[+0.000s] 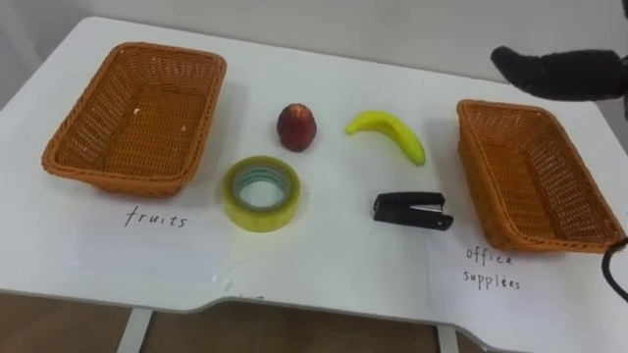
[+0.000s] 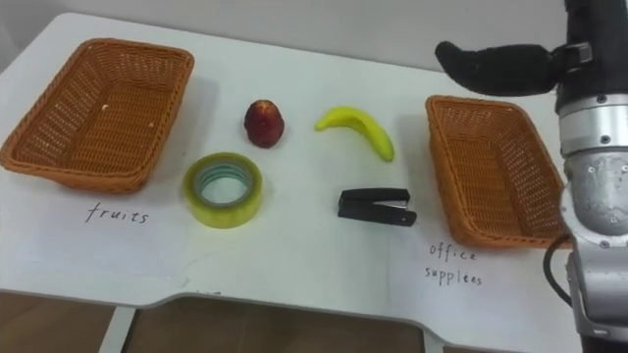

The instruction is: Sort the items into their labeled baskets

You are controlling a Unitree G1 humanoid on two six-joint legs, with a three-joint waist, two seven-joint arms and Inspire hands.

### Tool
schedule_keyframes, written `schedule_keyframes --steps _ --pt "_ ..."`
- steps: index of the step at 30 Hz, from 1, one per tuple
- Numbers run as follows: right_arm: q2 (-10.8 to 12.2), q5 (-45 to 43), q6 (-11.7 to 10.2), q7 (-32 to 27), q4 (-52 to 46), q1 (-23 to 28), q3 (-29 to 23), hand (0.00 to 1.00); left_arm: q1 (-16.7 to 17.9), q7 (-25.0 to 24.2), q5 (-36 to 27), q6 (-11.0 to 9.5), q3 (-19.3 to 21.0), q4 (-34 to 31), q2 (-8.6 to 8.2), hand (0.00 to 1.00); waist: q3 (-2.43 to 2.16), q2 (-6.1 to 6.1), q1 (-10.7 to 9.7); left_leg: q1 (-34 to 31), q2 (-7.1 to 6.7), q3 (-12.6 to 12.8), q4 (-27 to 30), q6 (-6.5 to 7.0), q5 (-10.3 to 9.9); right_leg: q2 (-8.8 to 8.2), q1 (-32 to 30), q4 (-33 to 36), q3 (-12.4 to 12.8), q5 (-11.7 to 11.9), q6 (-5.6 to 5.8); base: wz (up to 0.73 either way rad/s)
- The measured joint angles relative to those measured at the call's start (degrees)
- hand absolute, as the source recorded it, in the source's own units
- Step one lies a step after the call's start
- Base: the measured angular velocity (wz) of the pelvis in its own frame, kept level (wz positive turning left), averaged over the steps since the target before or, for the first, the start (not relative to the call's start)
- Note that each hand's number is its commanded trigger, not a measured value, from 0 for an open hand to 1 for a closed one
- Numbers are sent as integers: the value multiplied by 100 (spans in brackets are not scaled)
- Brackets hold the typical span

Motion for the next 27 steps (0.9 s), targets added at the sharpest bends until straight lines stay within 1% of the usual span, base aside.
schedule_keyframes --steps 2,5,8,12,15,17,21,23,27 --pt "-1 -16 16 172 17 1 65 0 -10 -12 0 -1 1 0 8 0 -8 -21 2 0 -3 0 0 0 0 -1 0 1 1 0 0 0" --pt "-3 -62 69 466 23 1 172 0 -12 -157 37 -2 9 0 79 0 -46 -99 4 27 -3 -2 1 0 0 -1 5 -2 7 0 0 0" --pt "-4 -214 85 665 22 2 230 0 -37 -267 125 -3 9 0 126 0 -60 -137 4 48 -3 -11 1 0 0 -1 31 -4 28 1 -1 1" --pt "-4 -398 157 973 22 2 232 0 -101 -368 124 -3 9 0 155 0 -50 -159 12 52 -5 -28 1 0 0 6 52 -6 144 1 -1 2" --pt "-4 -533 173 1122 22 2 232 0 -99 -470 120 -3 8 1 156 0 -36 -153 12 40 -5 -28 5 0 0 10 54 -7 163 1 -1 0" --pt "-3 -692 177 1223 22 2 233 0 -102 -507 115 -3 4 1 156 0 -25 -139 12 35 -5 -28 7 -1 -1 11 55 -6 163 1 -1 0" --pt "-3 -888 189 1489 24 2 249 0 -121 -658 115 -2 -23 1 153 0 24 -71 18 26 -4 -35 3 -2 -3 18 52 -5 165 1 -1 0" --pt "-5 -925 266 1622 27 2 367 0 -126 -694 113 -2 -84 1 155 0 35 -46 37 24 0 -44 2 -2 -2 25 46 -4 166 1 -1 0" --pt "-6 -934 348 1861 74 2 583 0 -158 -717 111 -2 -153 1 146 0 22 -39 60 18 0 -49 3 -2 -2 25 40 -4 176 2 -2 0"
